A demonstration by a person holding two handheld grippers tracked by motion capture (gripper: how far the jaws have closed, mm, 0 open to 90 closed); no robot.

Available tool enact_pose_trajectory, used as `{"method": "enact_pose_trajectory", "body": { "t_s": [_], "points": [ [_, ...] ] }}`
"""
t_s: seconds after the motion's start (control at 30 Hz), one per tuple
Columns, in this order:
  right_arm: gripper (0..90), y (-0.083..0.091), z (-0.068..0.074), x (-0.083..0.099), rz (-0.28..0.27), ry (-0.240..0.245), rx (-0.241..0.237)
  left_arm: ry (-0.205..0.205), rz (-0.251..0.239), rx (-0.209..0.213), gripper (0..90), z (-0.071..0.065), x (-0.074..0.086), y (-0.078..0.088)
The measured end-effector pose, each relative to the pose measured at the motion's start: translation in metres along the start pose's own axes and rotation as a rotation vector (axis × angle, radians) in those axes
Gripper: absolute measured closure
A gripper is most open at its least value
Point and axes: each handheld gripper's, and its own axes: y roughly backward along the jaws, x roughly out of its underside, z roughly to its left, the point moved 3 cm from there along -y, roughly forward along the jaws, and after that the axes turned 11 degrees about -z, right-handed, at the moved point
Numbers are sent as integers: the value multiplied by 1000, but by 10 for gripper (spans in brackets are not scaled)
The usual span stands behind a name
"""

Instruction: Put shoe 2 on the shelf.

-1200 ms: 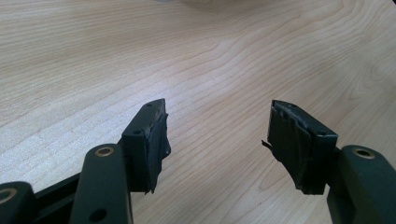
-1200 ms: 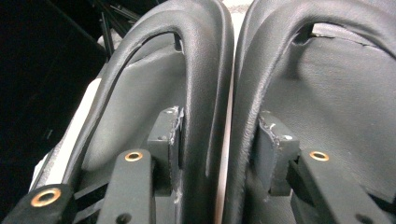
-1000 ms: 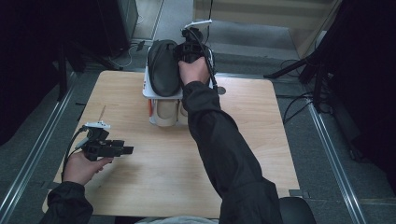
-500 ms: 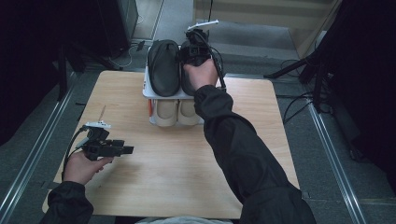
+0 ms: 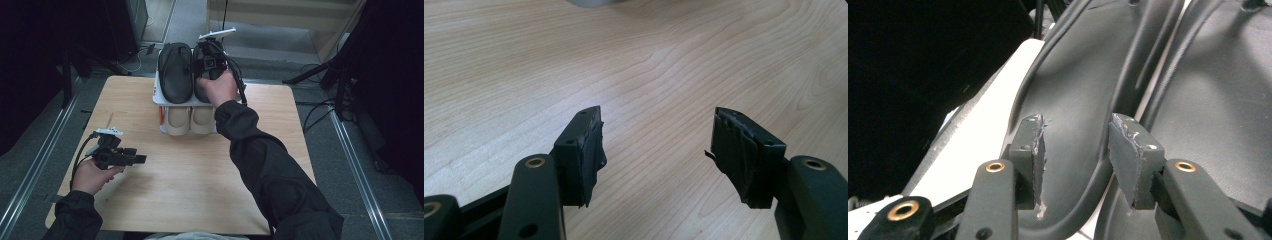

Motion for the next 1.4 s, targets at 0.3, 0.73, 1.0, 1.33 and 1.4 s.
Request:
{"method": "enact_pose_trajectory", "body": {
  "t_s": [0.3,0.73,1.0,1.33,1.4],
  "points": [
    [585,18,15,12,-6,77,-70,-9,5,12,376,-1,-5,-6],
    [565,39,16,48,-35,187,-195,-10,8,26,372,-5,-13,-15],
    [544,49,13,70,-25,225,-256,-15,7,25,372,-8,-17,-20],
    [523,55,14,105,16,280,-334,-19,9,28,373,-12,-21,-25],
    [520,55,12,112,21,277,-345,-20,9,18,385,-13,-21,-26]
  ]
}}
